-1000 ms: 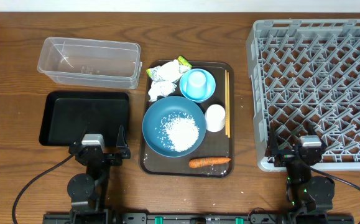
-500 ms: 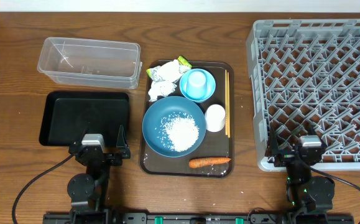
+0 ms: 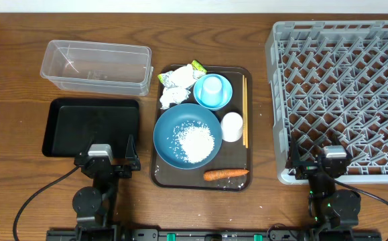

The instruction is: Sort waste into correct bins and load items into the dishwasher rack

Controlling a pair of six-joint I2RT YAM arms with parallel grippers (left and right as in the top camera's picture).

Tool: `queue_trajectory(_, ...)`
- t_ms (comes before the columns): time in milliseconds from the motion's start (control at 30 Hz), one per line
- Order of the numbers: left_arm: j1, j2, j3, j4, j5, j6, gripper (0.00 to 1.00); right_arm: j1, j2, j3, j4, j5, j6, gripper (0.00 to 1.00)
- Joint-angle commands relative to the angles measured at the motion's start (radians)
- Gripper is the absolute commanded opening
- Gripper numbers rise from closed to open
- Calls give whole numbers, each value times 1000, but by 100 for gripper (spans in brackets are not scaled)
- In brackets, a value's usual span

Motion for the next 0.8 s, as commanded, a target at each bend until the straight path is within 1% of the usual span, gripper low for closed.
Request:
queue_trajectory(0, -6, -7, -21, -28, 11, 14, 99, -11, -1, -3, -3, 3, 14, 99)
queue_trajectory(100, -6, -7, -21, -24, 17, 6, 99, -11, -1, -3, -3, 3, 14, 99)
queue_trajectory(133, -6, -7, -21, -25, 21, -15, 99, -11, -1, -3, -3, 3, 14, 99)
queue_trajectory(233, -6, -7, -21, -20, 124, -201, 99, -11, -1, -3, -3, 3, 14, 99)
queue_trajectory(267, -6, -7, -21, -16, 171, -285, 99, -11, -1, -3, -3, 3, 14, 99)
queue_trajectory(300, -6, -7, -21, -13, 235, -393, 99, -11, -1, -3, -3, 3, 14, 99)
queue_trajectory(367, -6, -7, -21, -10, 281, -497, 99, -11, -1, -3, -3, 3, 14, 99)
queue_trajectory(400, -6, -7, -21, -9, 280, -525, 99, -11, -1, -3, -3, 3, 14, 99)
queue_trajectory(433, -6, -7, -21, -8, 278, -544, 99, -11, -1, -3, -3, 3, 14, 99)
queue_trajectory(500, -6, -7, -21, 9, 277, -546, 99, -11, -1, -3, -3, 3, 14, 99)
queue_trajectory(633, -6, -7, 4, 41, 382, -545, 99, -11, -1, -3, -3, 3, 14, 99)
queue_trajectory(700, -6, -4, 37, 24, 397, -545, 99, -11, -1, -3, -3, 3, 14, 99)
queue_trajectory(767, -6, 18, 99, -26, 396, -535, 99, -11, -1, -3, -3, 3, 14, 99)
